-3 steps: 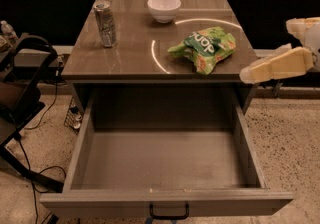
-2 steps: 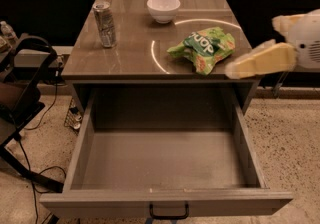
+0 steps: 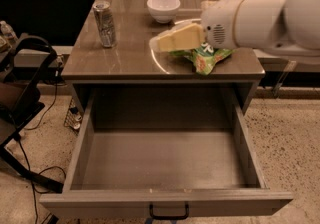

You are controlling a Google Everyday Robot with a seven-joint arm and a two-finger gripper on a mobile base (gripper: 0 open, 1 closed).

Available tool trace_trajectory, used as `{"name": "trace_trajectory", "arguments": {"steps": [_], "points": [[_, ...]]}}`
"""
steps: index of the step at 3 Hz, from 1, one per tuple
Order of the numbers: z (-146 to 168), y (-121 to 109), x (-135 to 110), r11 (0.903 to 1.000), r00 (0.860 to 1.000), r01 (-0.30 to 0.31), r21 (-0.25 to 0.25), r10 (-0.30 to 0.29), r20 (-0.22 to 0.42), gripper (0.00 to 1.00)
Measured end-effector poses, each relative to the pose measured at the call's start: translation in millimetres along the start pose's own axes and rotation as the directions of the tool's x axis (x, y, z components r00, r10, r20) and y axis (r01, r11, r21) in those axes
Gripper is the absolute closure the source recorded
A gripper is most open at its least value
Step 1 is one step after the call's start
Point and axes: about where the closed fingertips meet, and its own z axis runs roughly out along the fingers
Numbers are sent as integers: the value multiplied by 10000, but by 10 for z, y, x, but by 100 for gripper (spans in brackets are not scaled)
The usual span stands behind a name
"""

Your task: Place redbull can into top drawer

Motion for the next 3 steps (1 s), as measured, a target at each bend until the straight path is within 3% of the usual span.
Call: {"name": "trace_trajectory", "arguments": {"steps": [1, 3], "points": [[568, 61, -178, 9999, 9888, -140, 36, 133, 1489, 0], [829, 100, -315, 9996, 9878, 264, 95, -275, 1535, 0]]}}
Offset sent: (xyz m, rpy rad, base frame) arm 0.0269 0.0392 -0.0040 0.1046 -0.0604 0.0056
